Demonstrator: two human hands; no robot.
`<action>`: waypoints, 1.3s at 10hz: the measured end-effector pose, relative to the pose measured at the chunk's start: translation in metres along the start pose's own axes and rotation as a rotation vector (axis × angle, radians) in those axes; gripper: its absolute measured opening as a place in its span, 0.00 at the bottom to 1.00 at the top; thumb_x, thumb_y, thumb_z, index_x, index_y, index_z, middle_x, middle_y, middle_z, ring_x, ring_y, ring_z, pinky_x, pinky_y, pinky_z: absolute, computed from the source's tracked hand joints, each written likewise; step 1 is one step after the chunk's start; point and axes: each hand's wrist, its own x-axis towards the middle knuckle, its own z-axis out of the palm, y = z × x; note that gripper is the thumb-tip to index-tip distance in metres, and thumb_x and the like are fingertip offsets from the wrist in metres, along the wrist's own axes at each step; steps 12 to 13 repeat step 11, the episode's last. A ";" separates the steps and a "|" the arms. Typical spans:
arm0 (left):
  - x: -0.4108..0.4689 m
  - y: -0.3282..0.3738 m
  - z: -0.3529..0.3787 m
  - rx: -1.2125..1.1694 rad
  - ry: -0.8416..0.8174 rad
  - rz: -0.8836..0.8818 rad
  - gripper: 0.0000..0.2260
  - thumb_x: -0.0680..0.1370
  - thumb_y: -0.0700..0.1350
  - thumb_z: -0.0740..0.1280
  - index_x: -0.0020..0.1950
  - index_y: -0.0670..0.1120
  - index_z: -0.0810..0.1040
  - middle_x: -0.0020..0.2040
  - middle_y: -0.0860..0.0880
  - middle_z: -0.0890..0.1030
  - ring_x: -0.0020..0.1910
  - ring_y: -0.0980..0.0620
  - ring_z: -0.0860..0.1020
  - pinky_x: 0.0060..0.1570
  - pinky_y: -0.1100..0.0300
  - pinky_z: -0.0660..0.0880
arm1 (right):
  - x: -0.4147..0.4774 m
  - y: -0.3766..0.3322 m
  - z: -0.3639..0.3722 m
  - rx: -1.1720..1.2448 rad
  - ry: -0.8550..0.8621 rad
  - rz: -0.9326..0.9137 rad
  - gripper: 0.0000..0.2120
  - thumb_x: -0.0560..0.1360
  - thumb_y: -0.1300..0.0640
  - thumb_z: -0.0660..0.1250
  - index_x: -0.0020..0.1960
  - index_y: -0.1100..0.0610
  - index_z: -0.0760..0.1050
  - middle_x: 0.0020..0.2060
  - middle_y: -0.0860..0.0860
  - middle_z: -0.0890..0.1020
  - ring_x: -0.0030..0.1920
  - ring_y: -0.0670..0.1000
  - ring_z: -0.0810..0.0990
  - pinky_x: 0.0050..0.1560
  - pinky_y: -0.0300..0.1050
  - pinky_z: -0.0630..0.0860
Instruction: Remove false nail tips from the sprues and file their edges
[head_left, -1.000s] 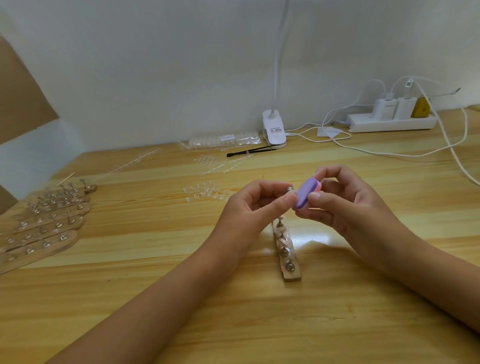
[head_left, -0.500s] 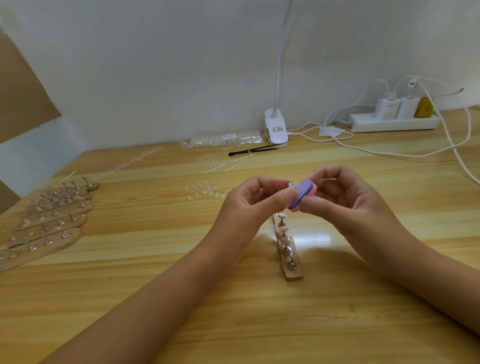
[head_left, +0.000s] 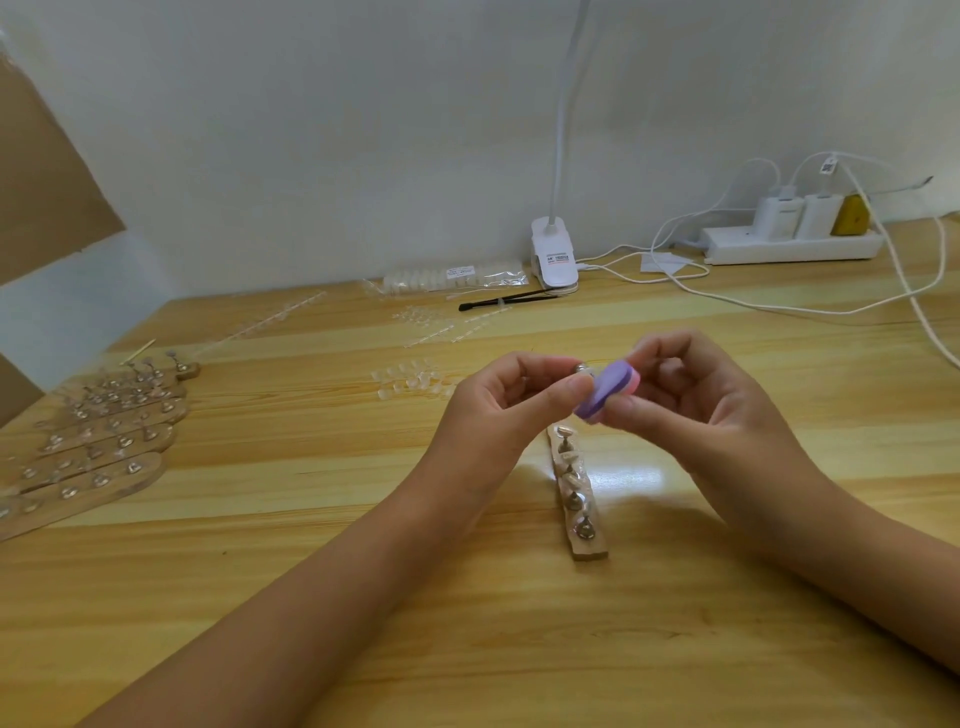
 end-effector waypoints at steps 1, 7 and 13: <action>0.003 0.002 -0.005 -0.004 0.021 0.023 0.13 0.71 0.51 0.74 0.53 0.47 0.83 0.48 0.51 0.85 0.50 0.55 0.83 0.54 0.63 0.78 | 0.003 -0.004 -0.006 0.060 0.090 -0.042 0.15 0.66 0.47 0.78 0.50 0.44 0.78 0.44 0.50 0.84 0.50 0.53 0.84 0.54 0.43 0.80; 0.013 -0.015 -0.025 0.816 -0.083 0.049 0.11 0.81 0.53 0.64 0.50 0.52 0.85 0.49 0.53 0.79 0.48 0.61 0.74 0.46 0.65 0.69 | 0.021 0.020 -0.038 -0.540 0.072 0.077 0.13 0.73 0.63 0.73 0.40 0.52 0.69 0.44 0.48 0.82 0.48 0.47 0.81 0.46 0.36 0.76; -0.002 0.010 -0.026 0.947 0.200 0.621 0.18 0.82 0.47 0.61 0.72 0.47 0.71 0.73 0.52 0.70 0.74 0.56 0.64 0.75 0.54 0.61 | 0.013 -0.002 -0.021 -0.273 0.126 0.066 0.14 0.81 0.53 0.54 0.61 0.49 0.75 0.29 0.54 0.83 0.41 0.48 0.85 0.56 0.38 0.75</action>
